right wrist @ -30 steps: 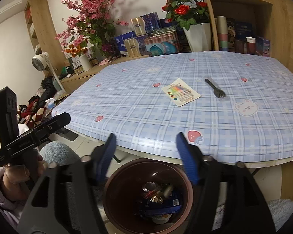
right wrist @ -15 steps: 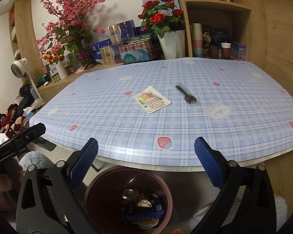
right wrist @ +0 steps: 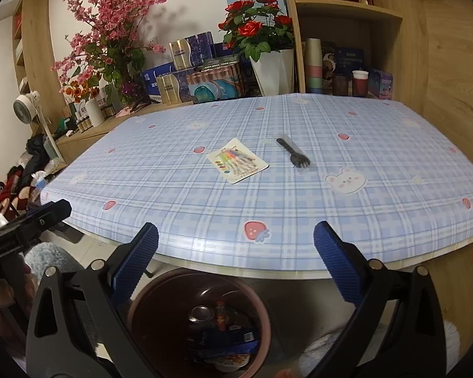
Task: Collect trash
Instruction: 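Move the left tool to the candle card while the right tool approaches the wrapped fork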
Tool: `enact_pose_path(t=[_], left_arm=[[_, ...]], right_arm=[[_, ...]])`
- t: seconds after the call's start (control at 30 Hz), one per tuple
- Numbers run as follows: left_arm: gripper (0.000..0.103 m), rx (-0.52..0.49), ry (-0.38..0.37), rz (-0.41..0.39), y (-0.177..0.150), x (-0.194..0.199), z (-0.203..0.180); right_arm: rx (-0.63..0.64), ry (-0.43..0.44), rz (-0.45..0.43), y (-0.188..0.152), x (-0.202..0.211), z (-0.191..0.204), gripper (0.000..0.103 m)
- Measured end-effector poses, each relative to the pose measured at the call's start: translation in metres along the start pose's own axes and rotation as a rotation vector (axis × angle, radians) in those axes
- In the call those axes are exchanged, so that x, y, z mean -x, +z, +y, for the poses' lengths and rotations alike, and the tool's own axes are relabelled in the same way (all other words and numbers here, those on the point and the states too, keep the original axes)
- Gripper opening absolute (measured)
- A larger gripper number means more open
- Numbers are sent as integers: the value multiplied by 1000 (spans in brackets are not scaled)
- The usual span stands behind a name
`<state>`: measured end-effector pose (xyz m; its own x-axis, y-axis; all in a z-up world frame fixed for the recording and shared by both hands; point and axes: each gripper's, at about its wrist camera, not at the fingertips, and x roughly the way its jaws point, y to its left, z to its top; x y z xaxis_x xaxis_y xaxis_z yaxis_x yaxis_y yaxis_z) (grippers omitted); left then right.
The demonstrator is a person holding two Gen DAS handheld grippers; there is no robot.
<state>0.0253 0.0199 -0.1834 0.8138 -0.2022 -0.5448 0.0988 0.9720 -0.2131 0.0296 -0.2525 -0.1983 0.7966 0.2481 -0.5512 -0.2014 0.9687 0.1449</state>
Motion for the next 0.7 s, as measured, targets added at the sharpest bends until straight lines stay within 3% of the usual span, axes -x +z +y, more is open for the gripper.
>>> enact_pose_path(t=[0.33,0.53,0.7], left_arm=[[97,-1,0,98,29,-47,-20],[97,54,18,205,56,-112,-51],[97,33,52,264,72,-162,-85]], right_arm=[[-28,-39,-40,22,-17,-38,97],[-63,-46,-70,39,-38,-63,97],[-117,-50,-97,46,-57,-86,97]])
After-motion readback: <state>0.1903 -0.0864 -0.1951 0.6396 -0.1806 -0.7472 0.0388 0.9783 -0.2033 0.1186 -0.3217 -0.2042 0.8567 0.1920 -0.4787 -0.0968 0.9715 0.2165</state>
